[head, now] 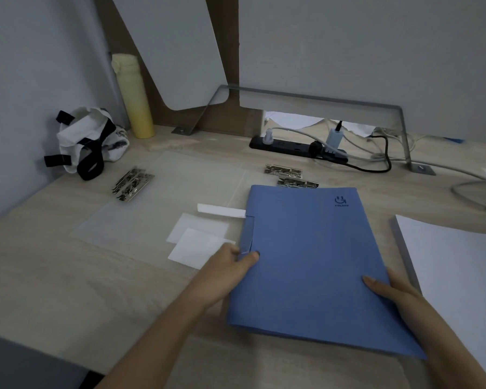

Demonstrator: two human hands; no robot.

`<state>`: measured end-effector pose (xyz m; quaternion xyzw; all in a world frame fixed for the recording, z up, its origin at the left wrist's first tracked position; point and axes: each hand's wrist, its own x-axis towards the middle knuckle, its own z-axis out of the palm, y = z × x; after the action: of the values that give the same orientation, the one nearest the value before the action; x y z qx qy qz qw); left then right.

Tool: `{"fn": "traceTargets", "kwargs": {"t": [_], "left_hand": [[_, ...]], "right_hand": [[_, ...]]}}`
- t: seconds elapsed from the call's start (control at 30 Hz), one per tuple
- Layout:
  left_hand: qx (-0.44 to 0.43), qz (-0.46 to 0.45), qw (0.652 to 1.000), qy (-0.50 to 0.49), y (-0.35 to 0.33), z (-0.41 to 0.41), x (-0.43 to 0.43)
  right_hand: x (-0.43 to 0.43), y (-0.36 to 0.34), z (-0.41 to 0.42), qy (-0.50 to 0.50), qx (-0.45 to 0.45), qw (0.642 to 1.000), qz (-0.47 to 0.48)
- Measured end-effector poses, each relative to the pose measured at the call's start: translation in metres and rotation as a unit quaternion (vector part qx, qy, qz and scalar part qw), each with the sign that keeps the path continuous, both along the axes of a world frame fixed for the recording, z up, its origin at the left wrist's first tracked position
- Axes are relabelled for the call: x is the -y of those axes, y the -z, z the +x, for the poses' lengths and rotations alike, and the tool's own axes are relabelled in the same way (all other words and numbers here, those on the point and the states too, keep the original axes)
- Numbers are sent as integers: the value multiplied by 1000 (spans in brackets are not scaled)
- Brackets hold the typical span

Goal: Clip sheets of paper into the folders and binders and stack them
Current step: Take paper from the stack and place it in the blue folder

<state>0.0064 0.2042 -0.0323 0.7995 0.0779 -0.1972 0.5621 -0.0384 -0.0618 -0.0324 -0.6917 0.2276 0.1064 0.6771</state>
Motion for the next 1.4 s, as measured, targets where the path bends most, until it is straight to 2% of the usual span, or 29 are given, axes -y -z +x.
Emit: {"fn": "traceTargets", "kwargs": {"t": [0.07,0.13,0.27,0.4,0.47,0.53,0.6,0.67,0.8,0.9,1.13,1.2,1.23,1.33,1.4], "left_hand": [[57,108,992,-5,-1,7,1],[96,178,979,1,3,11,4],[145,222,964,-4,13,10,9],[150,181,971,-38,19,11,5],[119,138,981,-71,23,12,3],[63,36,991,-111,24,14,-1],[-2,-97,984,-146,16,14,-2],[-25,-152,979,-131,13,16,-2],[8,-130,988,-88,12,13,6],[27,-109,987,-114,14,12,12],[123,-5,976,-180,21,11,20],[195,96,958,-187,17,11,21],[250,158,936,-193,17,13,18],[415,344,823,-182,17,24,0],[456,427,772,-123,14,33,-15]], "right_hand": [[-3,2,-3,-5,8,1000,2],[-5,3,-5,-7,21,1000,-5],[-6,4,-6,-9,31,999,-13],[-6,3,-7,-8,27,1000,-13],[-6,2,-8,-8,26,1000,-11],[-6,2,-9,-8,22,1000,-10],[-6,1,-10,-5,23,1000,-7],[-7,0,-12,-6,27,1000,-4],[-9,-5,-16,-10,32,999,13],[-10,-7,-17,1,8,999,50],[-16,-11,-19,3,14,999,46],[-18,-11,-20,7,27,998,47],[-18,-11,-20,9,35,998,45],[-18,-16,-23,14,57,998,36],[-16,-19,-25,17,70,997,29]]}}
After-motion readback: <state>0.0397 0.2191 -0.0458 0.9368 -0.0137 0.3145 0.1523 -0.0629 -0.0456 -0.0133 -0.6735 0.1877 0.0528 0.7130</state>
